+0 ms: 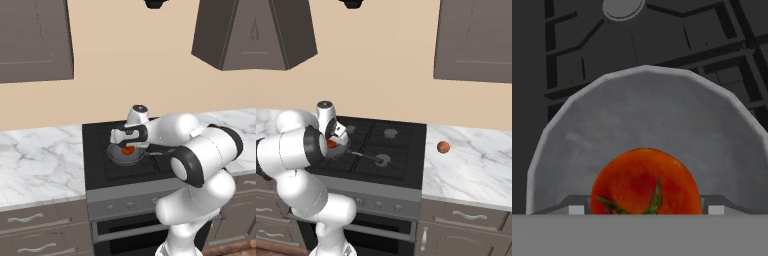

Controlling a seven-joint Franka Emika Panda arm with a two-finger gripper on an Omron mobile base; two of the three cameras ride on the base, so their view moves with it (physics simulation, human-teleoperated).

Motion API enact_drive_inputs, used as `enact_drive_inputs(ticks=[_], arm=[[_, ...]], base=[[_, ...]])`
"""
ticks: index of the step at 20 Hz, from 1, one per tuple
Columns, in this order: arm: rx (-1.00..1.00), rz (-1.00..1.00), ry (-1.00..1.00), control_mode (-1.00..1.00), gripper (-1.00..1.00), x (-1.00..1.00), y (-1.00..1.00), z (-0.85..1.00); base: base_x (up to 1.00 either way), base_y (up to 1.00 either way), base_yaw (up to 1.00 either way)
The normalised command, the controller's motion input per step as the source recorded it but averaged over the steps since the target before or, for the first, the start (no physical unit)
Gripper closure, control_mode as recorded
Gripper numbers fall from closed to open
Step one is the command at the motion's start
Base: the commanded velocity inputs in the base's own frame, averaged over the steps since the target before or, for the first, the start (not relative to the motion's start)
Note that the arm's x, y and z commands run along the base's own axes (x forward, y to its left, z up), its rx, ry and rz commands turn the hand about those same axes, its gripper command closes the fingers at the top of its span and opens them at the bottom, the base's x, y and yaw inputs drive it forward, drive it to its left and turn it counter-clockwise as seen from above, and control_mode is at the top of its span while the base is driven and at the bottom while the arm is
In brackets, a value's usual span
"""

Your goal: Place the pan on the front left burner on the stove. Then place the tomato and the onion in the pan and turn on the front left burner.

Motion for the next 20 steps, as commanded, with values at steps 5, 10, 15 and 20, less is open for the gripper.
enact_drive_inputs(ticks=[5, 10, 15, 20], arm=[[0.0, 0.0, 0.0, -1.0, 1.0, 0.12, 0.01, -0.13], [0.0, 0.0, 0.0, -1.0, 1.0, 0.03, 0.01, -0.02], [0.0, 0.0, 0.0, -1.0, -1.0, 0.0, 0.0, 0.0], [0.0, 0.0, 0.0, -1.0, -1.0, 0.0, 0.0, 0.0]], base=[[0.0, 0.0, 0.0], [0.0, 0.0, 0.0], [0.0, 0.0, 0.0], [0.0, 0.0, 0.0]])
